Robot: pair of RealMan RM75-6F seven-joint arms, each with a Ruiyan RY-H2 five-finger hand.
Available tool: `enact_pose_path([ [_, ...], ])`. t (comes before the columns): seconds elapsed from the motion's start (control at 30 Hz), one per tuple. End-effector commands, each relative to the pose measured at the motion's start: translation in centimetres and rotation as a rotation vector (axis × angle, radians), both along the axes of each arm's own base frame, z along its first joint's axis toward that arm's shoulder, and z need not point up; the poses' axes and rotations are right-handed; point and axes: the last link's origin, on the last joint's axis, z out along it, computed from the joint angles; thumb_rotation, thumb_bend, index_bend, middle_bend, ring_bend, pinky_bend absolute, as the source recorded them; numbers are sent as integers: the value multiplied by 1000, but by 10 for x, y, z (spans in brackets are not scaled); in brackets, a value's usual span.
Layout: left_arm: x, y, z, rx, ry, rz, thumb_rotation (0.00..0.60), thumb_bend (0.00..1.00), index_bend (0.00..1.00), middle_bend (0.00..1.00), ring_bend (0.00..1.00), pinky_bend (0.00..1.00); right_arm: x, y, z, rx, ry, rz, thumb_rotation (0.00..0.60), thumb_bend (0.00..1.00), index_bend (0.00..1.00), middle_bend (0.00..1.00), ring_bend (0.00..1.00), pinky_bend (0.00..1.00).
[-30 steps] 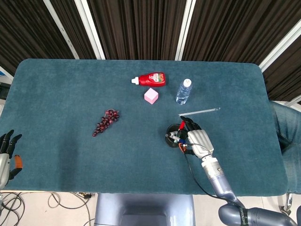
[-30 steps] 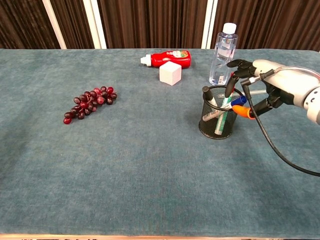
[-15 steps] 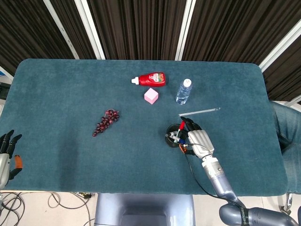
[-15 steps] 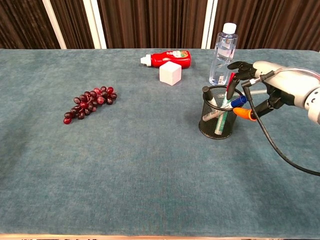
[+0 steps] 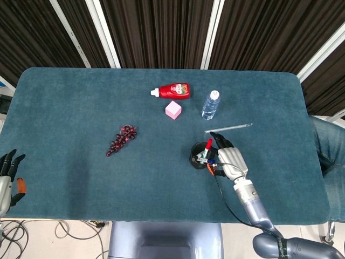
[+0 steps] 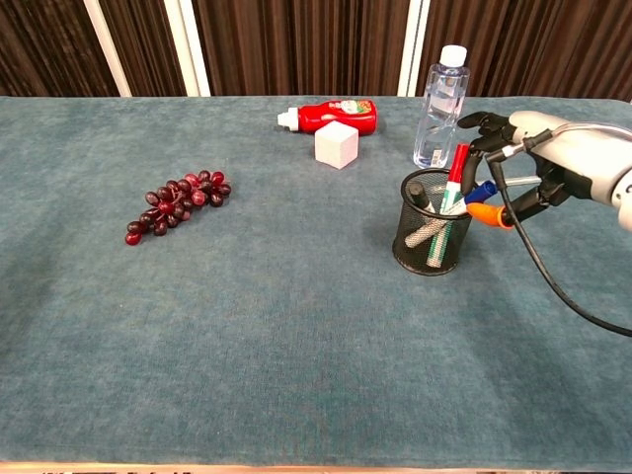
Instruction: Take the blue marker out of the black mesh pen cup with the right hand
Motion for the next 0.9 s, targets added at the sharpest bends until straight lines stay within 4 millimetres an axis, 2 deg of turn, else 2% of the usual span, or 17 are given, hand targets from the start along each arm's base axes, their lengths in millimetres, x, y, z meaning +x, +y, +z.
enact_pose_path([
  [0.03, 0, 0, 0, 1, -2, 1, 600, 701, 119, 0, 0, 80, 1, -1, 2, 1, 3, 2, 600, 479, 580, 0, 4, 170],
  [0.17, 0, 0, 1, 2, -4, 0, 600, 701, 119, 0, 0, 80, 6, -1, 9, -3, 2, 21, 600, 480, 584, 0, 4, 170],
  [0.27, 1, 0, 0, 0, -5, -1, 600, 701, 120, 0, 0, 80, 16, -2, 21, -20, 2, 52, 600, 480, 586, 0, 4, 170],
  [0.3, 1, 0, 1, 1, -8, -2, 600, 701, 120, 0, 0, 81, 29, -9, 39, -63, 5, 91, 600, 480, 587, 0, 4, 170],
  [0.47, 1, 0, 1, 1, -11, -1, 600, 701, 119, 0, 0, 81, 43, -18, 73, -96, 9, 104, 600, 479, 590, 0, 4, 170],
  [0.57, 1, 0, 0, -2, -11, -1, 600, 701, 119, 0, 0, 81, 50, -27, 105, -160, 13, 106, 600, 480, 592, 0, 4, 170],
  [0.7, 1, 0, 0, -4, -11, 0, 600, 701, 120, 0, 0, 82, 51, -35, 135, -211, 14, 92, 600, 481, 592, 0, 4, 170],
  [0.9, 2, 0, 0, -1, -12, 0, 600, 701, 120, 0, 0, 82, 39, -40, 148, -226, 38, 49, 600, 480, 591, 0, 4, 170],
])
